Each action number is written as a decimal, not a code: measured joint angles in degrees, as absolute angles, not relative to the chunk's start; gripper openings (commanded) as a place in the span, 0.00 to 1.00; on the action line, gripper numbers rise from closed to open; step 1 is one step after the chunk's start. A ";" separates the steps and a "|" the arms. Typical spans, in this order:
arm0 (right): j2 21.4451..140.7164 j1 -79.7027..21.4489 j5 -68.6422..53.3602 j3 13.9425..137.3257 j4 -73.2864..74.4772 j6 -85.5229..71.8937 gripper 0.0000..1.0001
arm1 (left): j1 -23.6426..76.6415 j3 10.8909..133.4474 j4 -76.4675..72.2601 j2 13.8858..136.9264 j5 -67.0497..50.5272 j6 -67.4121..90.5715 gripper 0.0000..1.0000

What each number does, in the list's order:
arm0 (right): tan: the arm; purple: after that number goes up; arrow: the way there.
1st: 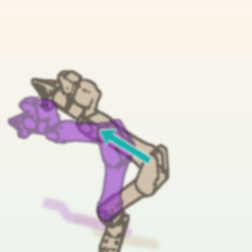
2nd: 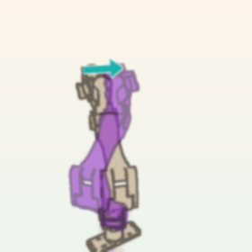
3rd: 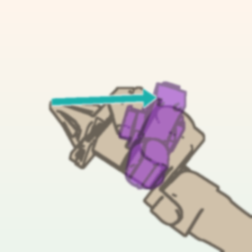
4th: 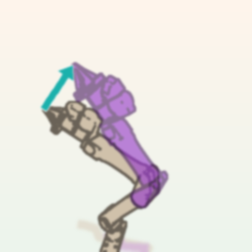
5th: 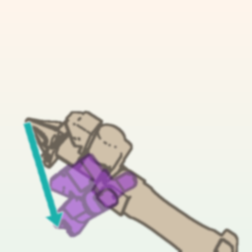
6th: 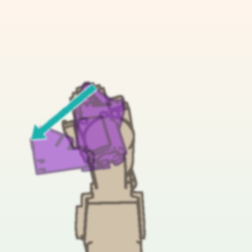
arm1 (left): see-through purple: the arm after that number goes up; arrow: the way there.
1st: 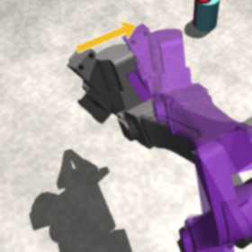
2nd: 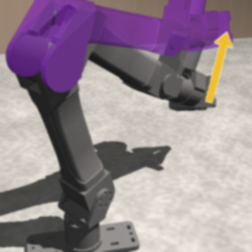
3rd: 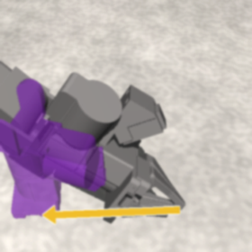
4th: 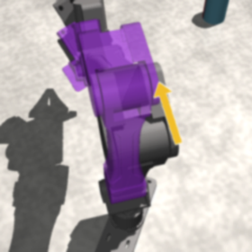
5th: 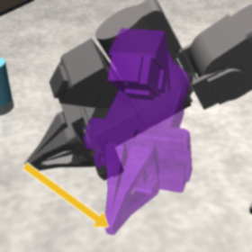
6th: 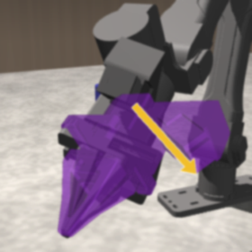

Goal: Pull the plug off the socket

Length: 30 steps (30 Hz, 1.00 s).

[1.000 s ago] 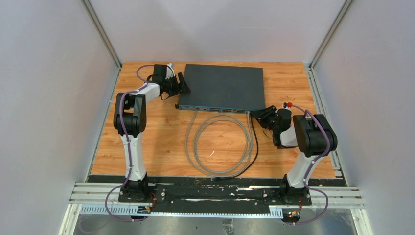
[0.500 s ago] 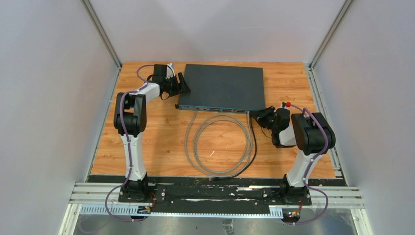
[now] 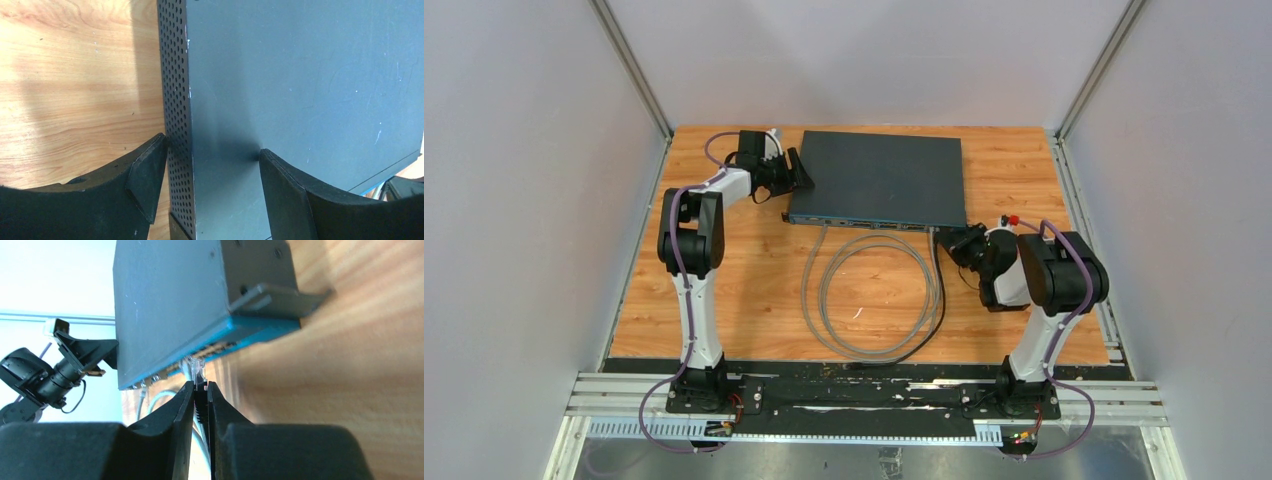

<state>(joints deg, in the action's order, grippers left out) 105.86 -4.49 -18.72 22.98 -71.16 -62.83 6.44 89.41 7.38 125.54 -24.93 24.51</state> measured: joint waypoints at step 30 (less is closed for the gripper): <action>49.43 -4.54 -15.20 41.23 -22.57 -43.88 0.00 | 6.44 90.02 7.90 125.86 -25.12 25.15 0.69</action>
<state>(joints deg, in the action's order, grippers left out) 49.43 -4.54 -15.20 41.23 -22.57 -43.88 6.44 90.02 7.90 125.86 -25.12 25.15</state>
